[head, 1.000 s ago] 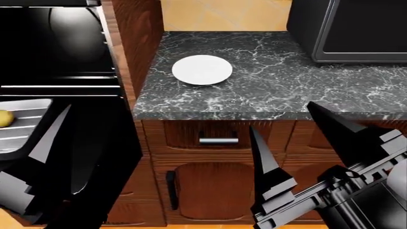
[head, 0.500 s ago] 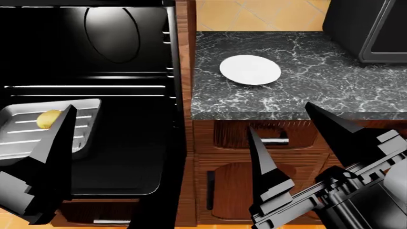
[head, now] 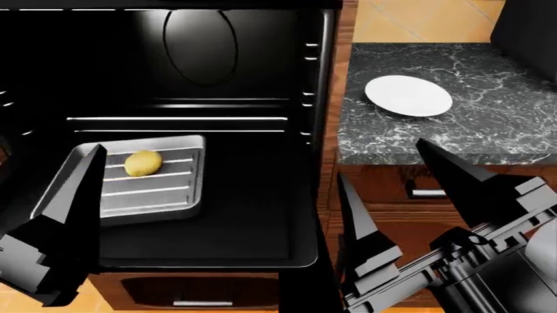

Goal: Pick the potato from the oven and place it on the plate on the counter.

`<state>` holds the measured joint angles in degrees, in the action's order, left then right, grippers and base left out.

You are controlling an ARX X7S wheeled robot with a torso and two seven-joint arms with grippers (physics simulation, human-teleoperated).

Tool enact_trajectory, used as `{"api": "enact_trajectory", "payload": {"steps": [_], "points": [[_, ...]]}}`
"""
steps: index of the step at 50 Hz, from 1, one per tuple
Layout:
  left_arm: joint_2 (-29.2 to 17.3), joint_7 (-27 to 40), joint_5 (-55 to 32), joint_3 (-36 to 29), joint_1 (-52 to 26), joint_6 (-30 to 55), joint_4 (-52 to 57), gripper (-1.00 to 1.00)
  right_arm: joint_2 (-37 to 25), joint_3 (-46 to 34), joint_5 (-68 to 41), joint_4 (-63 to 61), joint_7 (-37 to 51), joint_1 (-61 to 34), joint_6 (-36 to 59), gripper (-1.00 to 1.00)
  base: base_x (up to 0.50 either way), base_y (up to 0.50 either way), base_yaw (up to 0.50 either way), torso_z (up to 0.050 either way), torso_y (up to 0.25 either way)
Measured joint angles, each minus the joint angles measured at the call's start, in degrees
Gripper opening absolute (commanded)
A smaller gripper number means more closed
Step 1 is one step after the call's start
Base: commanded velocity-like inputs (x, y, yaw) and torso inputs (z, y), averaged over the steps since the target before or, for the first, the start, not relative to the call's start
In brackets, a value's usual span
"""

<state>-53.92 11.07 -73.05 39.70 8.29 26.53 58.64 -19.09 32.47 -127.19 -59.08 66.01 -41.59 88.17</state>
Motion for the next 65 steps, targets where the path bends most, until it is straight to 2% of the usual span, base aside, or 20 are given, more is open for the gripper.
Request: {"api": "enact_trajectory", "payload": {"steps": [42,65], "points": [[-1.0,0.5,0.4,-0.6,1.5,-1.8,0.2,1.00,1.0,1.7,1.7,-0.5,-2.7,1.1,1.1,1.00,0.04,0.49,0.00,0.000,0.000],[-1.5,0.8,1.0,-1.6,2.2,-3.0,0.0,1.00,1.3,3.0,3.3,-0.5,-4.2,1.7,0.9,1.00,0.06,0.04,0.00,0.000,0.000]]}}
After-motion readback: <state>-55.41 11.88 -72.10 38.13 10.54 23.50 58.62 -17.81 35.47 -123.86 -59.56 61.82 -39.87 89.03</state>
